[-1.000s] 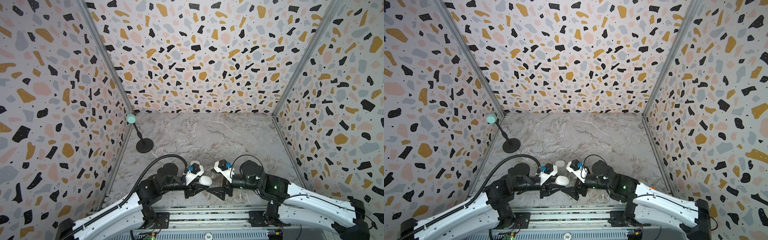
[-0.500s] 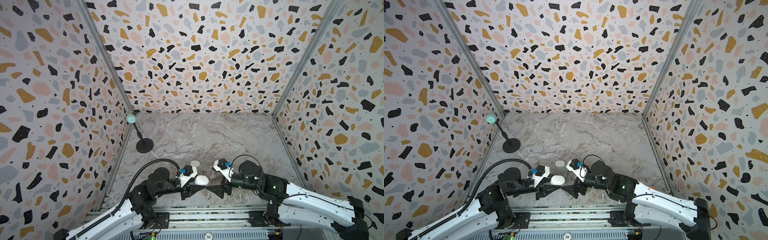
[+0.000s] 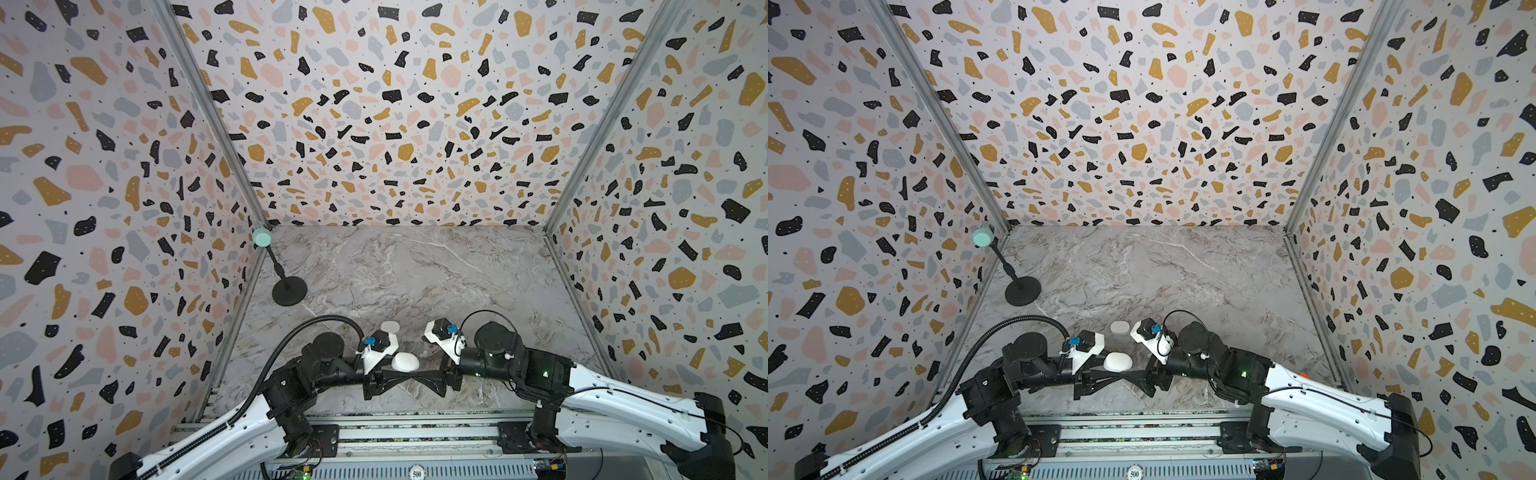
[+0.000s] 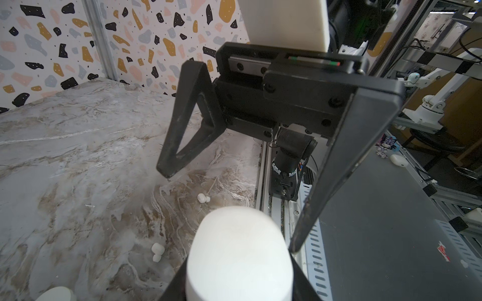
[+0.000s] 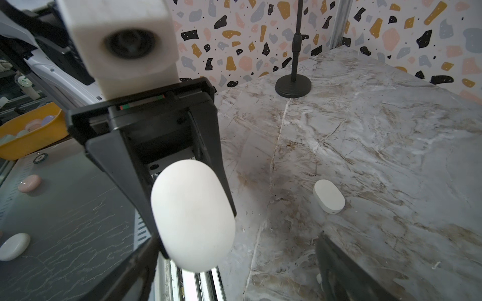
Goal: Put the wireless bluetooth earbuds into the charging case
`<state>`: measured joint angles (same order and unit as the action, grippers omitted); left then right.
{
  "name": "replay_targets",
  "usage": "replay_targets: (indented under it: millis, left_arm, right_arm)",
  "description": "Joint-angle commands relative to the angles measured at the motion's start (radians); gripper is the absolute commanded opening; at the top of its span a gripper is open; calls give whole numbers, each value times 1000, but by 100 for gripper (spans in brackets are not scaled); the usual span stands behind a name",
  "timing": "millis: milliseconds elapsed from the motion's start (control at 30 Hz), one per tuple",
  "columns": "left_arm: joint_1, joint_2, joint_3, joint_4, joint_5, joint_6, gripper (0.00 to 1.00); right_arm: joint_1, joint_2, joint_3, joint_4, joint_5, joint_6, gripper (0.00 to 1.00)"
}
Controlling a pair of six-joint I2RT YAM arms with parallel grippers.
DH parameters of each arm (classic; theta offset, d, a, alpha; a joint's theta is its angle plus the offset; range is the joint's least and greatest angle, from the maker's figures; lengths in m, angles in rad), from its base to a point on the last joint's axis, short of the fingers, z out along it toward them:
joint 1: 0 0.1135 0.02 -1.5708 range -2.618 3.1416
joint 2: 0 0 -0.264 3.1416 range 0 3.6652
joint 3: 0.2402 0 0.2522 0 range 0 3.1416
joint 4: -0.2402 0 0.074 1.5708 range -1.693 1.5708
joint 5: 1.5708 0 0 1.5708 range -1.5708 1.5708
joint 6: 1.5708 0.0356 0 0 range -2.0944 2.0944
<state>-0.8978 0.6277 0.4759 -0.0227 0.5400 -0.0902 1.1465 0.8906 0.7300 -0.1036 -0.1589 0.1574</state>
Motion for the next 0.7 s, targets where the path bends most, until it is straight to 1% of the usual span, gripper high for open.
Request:
replay_targets:
  millis: [0,667]
  left_arm:
    - [2,-8,12,43,33,8,0]
    - [2,-19,2,52,65,26,0]
  right_arm:
    - [4,4,0,3,27,-6,94]
    - [4,11,12,-19,190,19,94]
